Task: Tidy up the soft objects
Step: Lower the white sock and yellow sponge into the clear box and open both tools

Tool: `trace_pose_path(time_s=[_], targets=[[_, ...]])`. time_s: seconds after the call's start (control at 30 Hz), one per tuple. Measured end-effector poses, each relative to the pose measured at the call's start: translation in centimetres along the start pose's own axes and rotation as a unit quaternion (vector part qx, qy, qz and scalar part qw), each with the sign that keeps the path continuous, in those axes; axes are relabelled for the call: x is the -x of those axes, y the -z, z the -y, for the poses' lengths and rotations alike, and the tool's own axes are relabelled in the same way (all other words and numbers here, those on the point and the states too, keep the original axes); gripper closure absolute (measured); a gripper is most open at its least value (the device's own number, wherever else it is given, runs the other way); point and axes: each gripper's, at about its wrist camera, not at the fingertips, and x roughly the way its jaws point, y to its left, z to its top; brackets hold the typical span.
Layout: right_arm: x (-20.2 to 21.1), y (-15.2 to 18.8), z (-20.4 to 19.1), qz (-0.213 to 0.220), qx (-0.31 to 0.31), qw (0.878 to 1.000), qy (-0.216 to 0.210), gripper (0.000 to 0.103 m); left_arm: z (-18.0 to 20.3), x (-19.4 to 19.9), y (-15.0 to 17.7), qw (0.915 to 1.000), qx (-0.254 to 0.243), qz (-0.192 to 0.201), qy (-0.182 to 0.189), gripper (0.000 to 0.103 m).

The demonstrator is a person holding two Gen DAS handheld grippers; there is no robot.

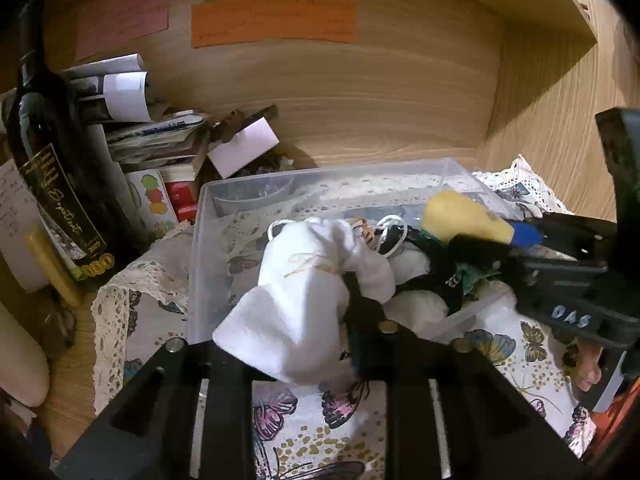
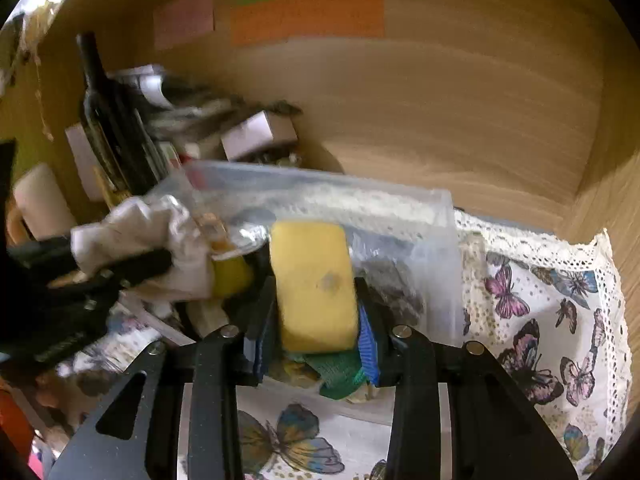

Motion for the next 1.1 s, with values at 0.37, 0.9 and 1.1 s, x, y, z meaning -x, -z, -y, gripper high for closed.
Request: trace_pose_path(time_s=[0.37,0.9,1.1], targets=[[4.7,-0.6,-0.1,0.069,-0.002,0.998,0.010,0.042,-0.2,3.7,-0.7,0.9993,0.031,0.018,0.008,0.016],[14.9,0.7,-2.1,0.193,0.011,0.981,-0.009,0.005,2.6,15.0,-0.3,0.9866,0.017,0.162,-0.003,0.000],[15.5,1.7,-3.1,0.205,0.012,0.979,-0.003,0.001,3.9,16.6,0.7,0.9810,0.000,0.194,-0.012,0.000]])
